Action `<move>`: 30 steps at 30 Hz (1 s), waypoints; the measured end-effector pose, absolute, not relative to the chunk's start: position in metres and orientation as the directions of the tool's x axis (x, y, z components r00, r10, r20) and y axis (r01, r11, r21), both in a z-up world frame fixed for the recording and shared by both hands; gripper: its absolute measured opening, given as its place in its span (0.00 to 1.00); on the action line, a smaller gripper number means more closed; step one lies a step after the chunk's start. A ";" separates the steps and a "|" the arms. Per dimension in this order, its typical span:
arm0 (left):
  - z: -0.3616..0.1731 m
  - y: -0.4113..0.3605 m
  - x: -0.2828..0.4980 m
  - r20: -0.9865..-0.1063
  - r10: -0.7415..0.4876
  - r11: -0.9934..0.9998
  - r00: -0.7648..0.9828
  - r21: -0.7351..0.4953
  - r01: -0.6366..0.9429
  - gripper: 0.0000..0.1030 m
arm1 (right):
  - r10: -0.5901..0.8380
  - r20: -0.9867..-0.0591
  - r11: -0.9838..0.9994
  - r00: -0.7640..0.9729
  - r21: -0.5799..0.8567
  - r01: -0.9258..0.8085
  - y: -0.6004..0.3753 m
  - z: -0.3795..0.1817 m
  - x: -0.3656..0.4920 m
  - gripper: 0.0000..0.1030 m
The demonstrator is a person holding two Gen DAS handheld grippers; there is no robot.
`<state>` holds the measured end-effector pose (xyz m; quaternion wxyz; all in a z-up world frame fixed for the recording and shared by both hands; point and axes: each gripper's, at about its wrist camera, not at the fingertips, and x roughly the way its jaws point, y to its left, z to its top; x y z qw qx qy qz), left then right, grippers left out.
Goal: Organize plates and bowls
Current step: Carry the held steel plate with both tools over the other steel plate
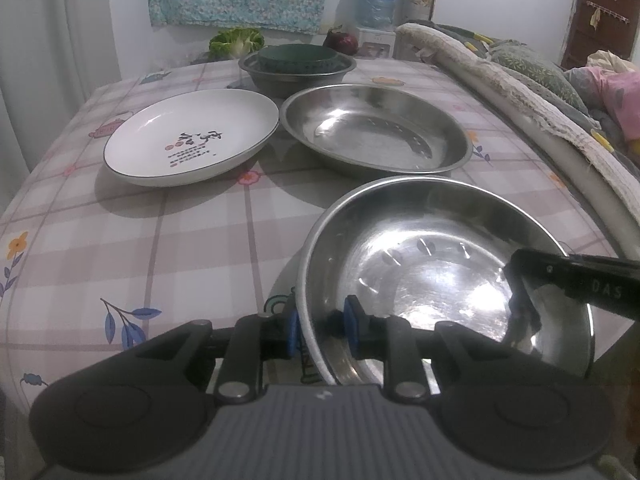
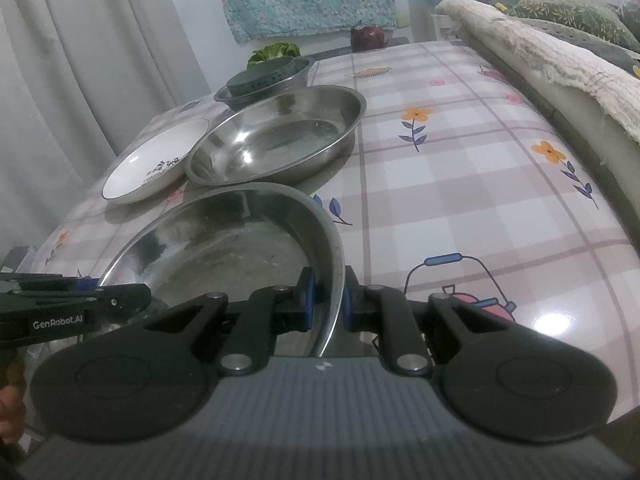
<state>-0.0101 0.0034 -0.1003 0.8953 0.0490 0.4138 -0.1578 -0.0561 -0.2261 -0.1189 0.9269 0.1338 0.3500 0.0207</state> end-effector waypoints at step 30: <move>-0.093 0.005 -0.016 -0.748 -0.247 0.946 0.616 -0.049 0.321 0.23 | 0.144 -0.651 0.956 0.746 0.287 0.066 -0.228 -0.115 -0.061 0.14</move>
